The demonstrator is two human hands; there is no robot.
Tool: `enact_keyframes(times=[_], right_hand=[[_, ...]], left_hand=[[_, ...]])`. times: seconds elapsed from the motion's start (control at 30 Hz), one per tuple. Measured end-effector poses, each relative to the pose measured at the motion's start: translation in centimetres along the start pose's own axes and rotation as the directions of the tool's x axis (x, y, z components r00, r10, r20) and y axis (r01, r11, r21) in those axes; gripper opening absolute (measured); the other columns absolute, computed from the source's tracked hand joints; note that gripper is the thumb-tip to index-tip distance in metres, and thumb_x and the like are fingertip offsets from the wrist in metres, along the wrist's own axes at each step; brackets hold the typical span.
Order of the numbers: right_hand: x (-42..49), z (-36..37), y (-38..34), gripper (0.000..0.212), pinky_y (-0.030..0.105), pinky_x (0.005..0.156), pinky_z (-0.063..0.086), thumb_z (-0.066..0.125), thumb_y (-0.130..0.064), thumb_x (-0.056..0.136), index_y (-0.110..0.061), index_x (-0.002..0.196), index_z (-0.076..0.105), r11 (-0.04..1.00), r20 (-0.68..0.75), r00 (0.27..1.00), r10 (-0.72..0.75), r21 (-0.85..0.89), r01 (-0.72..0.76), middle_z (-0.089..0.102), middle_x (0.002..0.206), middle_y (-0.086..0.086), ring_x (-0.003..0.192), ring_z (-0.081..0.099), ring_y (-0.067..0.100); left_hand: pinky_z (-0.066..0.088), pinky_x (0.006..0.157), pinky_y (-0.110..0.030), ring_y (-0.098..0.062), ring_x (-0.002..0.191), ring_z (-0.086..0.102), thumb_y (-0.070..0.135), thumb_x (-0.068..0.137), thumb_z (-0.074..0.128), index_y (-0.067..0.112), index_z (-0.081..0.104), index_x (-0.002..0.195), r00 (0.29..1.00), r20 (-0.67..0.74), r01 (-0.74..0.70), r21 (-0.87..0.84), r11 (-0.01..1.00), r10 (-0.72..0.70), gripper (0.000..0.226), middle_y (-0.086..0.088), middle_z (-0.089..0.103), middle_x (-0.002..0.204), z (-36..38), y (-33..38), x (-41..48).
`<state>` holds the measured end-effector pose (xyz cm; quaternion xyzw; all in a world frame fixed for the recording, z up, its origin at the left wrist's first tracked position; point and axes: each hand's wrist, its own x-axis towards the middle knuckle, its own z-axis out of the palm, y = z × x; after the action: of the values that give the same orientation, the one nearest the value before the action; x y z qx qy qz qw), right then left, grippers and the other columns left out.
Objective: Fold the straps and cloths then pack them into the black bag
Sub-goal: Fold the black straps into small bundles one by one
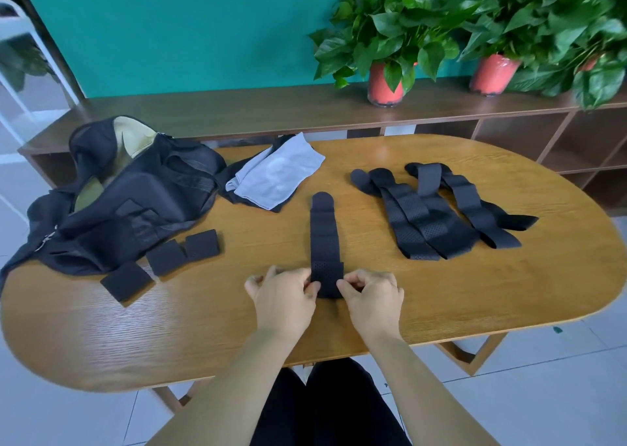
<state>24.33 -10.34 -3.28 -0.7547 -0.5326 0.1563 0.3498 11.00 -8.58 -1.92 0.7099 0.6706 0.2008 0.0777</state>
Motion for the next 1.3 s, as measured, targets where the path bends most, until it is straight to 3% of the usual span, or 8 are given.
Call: enact_keyframes(times=[0.33,0.47,0.73,0.9,1.0,1.1,1.17,1.3], right_hand=[[0.0,0.7,0.2,0.024,0.026,0.079,0.019,0.064,-0.032,0.087,-0.031,0.111,0.068,0.999,-0.009,1.0,0.01,-0.039,-0.011,0.065,0.089,-0.017,0.106,0.04,0.007],[0.0,0.8,0.1,0.023,0.026,0.078,0.019,0.063,-0.033,0.088,-0.032,0.11,0.069,0.998,-0.012,1.0,-0.006,-0.065,0.006,0.066,0.093,-0.016,0.107,0.04,0.007],[0.0,0.7,0.2,0.024,0.028,0.077,0.019,0.062,-0.033,0.088,-0.033,0.112,0.067,0.993,0.008,1.0,-0.026,-0.112,0.027,0.065,0.093,-0.015,0.108,0.04,0.01],[0.0,0.2,0.4,0.036,0.025,0.083,0.021,0.062,-0.027,0.083,-0.034,0.118,0.062,0.995,0.123,0.989,-0.087,-0.038,0.092,0.057,0.106,-0.018,0.11,0.036,0.008],[-0.8,-0.8,0.9,0.056,0.021,0.092,0.02,0.061,-0.02,0.074,-0.029,0.129,0.056,0.958,0.262,0.925,-0.275,-0.007,0.287,0.045,0.131,-0.018,0.122,0.029,0.005],[-1.7,-1.2,1.4,0.054,0.011,0.094,0.015,0.059,-0.016,0.076,-0.026,0.128,0.058,0.906,0.312,0.867,-0.388,-0.042,0.421,0.047,0.134,-0.02,0.125,0.026,-0.002],[-1.9,-1.4,1.5,0.047,0.012,0.099,0.022,0.058,-0.01,0.079,-0.023,0.124,0.062,0.909,0.282,0.874,-0.395,-0.014,0.416,0.056,0.126,-0.016,0.122,0.034,0.0],[-2.0,-1.5,1.2,0.035,0.023,0.096,0.041,0.059,-0.01,0.087,-0.026,0.118,0.066,0.974,0.234,0.949,-0.211,0.137,0.182,0.058,0.107,-0.006,0.105,0.055,0.01]], left_hand=[[0.017,0.085,-0.035,-0.014,0.106,0.043,0.045,0.093,0.052,0.031,0.067,0.098,0.999,0.046,0.002,0.069,0.998,-0.005,0.022,0.011,0.065,0.09,-0.1,0.4,-0.1],[0.021,0.092,-0.038,-0.015,0.119,0.039,0.043,0.093,0.053,0.038,0.053,0.128,0.997,0.076,-0.024,0.051,0.998,0.02,0.036,0.014,0.059,0.115,-0.1,0.2,-0.1],[0.018,0.095,-0.038,-0.011,0.133,0.024,0.04,0.099,0.038,0.03,0.047,0.138,0.942,0.207,-0.299,0.151,0.942,0.265,0.041,0.018,0.037,0.146,-0.3,-0.6,0.4],[0.009,0.1,-0.043,-0.011,0.136,0.02,0.057,0.092,0.042,0.026,0.041,0.143,0.869,0.348,-0.439,0.213,0.873,0.352,0.059,0.016,0.035,0.149,-1.6,-1.4,1.2],[0.006,0.101,-0.043,-0.01,0.135,0.021,0.053,0.094,0.041,0.026,0.043,0.141,0.836,0.368,-0.503,0.212,0.838,0.408,0.054,0.015,0.039,0.146,-2.3,-1.5,1.0],[0.004,0.101,-0.043,-0.007,0.133,0.024,0.055,0.095,0.038,0.028,0.048,0.138,0.826,0.339,-0.526,0.178,0.832,0.45,0.051,0.019,0.043,0.142,-2.6,-1.9,-0.2],[0.003,0.1,-0.043,-0.005,0.132,0.026,0.056,0.095,0.036,0.031,0.05,0.136,0.83,0.317,-0.522,0.155,0.839,0.458,0.05,0.021,0.046,0.138,-2.7,-2.2,-1.0],[0.008,0.099,-0.04,-0.002,0.125,0.032,0.053,0.095,0.041,0.035,0.051,0.131,0.869,0.29,-0.432,0.044,0.901,0.402,0.042,0.019,0.059,0.12,-2.7,-2.4,-1.7]])
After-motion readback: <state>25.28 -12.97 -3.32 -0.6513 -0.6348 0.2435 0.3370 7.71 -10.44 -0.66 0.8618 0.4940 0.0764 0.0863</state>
